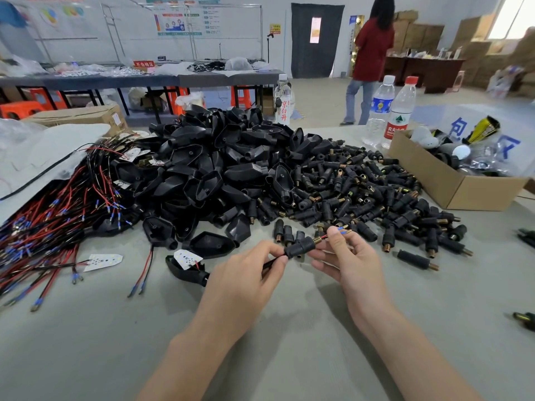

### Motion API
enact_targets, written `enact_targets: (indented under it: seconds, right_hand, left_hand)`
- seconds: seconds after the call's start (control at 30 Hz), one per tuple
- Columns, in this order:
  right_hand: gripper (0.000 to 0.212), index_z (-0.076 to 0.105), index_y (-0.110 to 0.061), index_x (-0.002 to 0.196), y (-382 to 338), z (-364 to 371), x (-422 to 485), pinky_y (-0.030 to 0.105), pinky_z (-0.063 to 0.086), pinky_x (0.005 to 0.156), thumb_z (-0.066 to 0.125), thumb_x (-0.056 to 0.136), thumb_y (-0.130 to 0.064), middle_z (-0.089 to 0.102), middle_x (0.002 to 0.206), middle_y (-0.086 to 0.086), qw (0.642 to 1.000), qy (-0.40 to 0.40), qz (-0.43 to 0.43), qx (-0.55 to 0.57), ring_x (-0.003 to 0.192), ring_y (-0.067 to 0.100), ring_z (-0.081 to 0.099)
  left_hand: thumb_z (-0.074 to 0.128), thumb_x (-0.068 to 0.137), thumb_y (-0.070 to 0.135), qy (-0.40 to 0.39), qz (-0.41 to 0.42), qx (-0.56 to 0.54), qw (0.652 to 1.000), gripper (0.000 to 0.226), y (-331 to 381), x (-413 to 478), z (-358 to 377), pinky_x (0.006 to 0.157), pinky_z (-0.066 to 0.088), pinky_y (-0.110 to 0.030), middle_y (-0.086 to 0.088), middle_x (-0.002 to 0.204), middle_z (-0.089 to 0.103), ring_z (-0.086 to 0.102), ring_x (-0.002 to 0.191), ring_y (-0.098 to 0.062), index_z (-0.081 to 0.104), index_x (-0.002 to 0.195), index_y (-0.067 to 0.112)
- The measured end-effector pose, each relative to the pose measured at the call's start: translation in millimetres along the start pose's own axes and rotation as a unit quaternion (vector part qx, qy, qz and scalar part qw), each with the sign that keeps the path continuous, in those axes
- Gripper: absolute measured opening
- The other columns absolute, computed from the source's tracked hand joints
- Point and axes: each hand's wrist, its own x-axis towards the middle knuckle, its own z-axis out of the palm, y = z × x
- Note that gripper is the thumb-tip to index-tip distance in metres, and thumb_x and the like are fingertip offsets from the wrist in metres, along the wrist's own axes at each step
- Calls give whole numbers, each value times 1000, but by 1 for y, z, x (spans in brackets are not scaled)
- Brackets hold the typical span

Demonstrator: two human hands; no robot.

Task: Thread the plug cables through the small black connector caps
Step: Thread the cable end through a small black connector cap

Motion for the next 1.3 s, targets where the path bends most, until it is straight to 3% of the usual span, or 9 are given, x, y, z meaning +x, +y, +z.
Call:
enact_targets:
  seconds: [0.33, 0.43, 0.5, 0.6, 0.77, 0.87, 0.97, 1.13, 1.3]
  right_hand:
    - [18, 62, -9, 94, -3, -5, 5, 26, 60, 62, 61, 99, -26, 74, 76, 4, 999, 28, 3, 31, 72, 20, 74]
    - [18, 62, -9, 96, -4, -7, 6, 25, 59, 62, 61, 99, -26, 77, 87, 7, 998, 31, 11, 52, 73, 18, 74]
    - [18, 62, -10, 98, -4, -8, 7, 24, 58, 62, 59, 100, -27, 78, 95, 6, 997, 32, 8, 65, 74, 16, 73]
    - [16, 62, -15, 97, -6, -12, 9, 24, 58, 63, 58, 100, -31, 77, 100, 3, 996, 47, -1, 72, 76, 12, 72]
    - [15, 59, -21, 95, -9, -21, 12, 23, 59, 67, 57, 100, -35, 77, 103, 1, 995, 54, -4, 78, 93, 15, 74]
    - [14, 58, -21, 95, -12, -23, 15, 22, 59, 66, 56, 101, -34, 78, 101, 1, 994, 64, -11, 87, 92, 15, 75]
    - [14, 58, -20, 95, -12, -24, 17, 20, 58, 66, 56, 101, -32, 78, 98, 2, 993, 80, -23, 82, 89, 13, 75]
    - [13, 59, -20, 97, -11, -25, 19, 19, 58, 67, 56, 101, -32, 79, 95, 1, 992, 95, -36, 72, 88, 12, 75]
    - [13, 58, -20, 97, -11, -29, 22, 19, 57, 62, 56, 102, -32, 79, 93, 0, 989, 121, -33, 76, 83, 12, 75]
  left_hand:
    - [45, 96, 53, -7, 2, -3, 1000, 15, 1, -1, 3, 67, 52, -37, 11, 79, 62, 61, 75, -9, 50, 100, 40]
    - [50, 99, 44, -30, -1, -48, 998, 8, 4, -2, 7, 67, 53, -41, 8, 76, 62, 62, 71, -13, 51, 102, 36]
    - [51, 99, 40, -45, 4, -48, 998, 8, 6, -4, 10, 69, 52, -36, 14, 79, 63, 61, 72, -9, 52, 106, 37]
    - [53, 99, 39, -23, 24, -19, 999, 13, 6, -5, 10, 74, 44, -16, 25, 84, 60, 56, 83, 7, 58, 111, 36]
    - [47, 99, 31, 62, 8, 38, 997, 27, -23, -2, -20, 95, 42, -29, 17, 110, 65, 56, 105, -6, 66, 116, 24]
    - [46, 102, 32, 54, -46, 91, 993, 33, -56, -9, -39, 101, 35, -26, 13, 123, 63, 51, 119, -10, 63, 128, 22]
    - [53, 100, 33, -1, -69, 109, 992, 30, -78, -18, -48, 97, 33, -23, 19, 119, 59, 47, 114, -8, 62, 128, 26]
    - [62, 94, 32, 2, -73, 55, 996, 19, -76, -17, -56, 77, 39, -15, 32, 98, 60, 54, 97, 5, 55, 97, 49]
    - [62, 93, 36, 24, -82, 24, 996, 10, -77, -19, -63, 75, 53, -34, 29, 94, 66, 64, 86, -2, 57, 95, 44]
